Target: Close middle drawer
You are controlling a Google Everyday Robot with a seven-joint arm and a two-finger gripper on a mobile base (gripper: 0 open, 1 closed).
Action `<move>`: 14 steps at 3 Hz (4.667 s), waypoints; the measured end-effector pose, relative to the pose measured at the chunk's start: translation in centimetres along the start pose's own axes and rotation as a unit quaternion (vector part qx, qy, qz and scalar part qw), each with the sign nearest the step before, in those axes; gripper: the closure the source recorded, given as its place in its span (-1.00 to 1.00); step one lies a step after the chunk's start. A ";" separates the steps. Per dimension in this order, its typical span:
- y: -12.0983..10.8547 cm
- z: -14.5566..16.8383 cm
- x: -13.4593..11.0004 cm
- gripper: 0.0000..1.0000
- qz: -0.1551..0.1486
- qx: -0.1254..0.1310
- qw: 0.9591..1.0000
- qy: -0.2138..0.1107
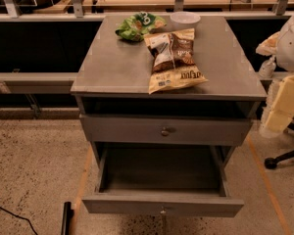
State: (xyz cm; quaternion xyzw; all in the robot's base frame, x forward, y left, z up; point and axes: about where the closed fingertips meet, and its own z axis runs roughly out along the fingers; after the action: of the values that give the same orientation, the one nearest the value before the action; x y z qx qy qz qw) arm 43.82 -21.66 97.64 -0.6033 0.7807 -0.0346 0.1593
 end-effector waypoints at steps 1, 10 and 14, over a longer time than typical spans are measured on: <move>0.0 0.0 0.0 -1.00 0.000 0.000 1.000 0.000; 13.9 40.8 8.0 1.00 0.045 -0.040 0.988 -0.139; 14.6 48.7 9.0 1.00 0.078 0.042 0.985 -0.150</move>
Offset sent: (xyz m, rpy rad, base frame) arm 0.0161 0.0270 -0.2133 0.4088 0.0858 0.0116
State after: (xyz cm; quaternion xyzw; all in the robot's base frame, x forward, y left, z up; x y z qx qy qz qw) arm 42.36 -19.52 46.08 -0.5321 0.7904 0.0361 0.3015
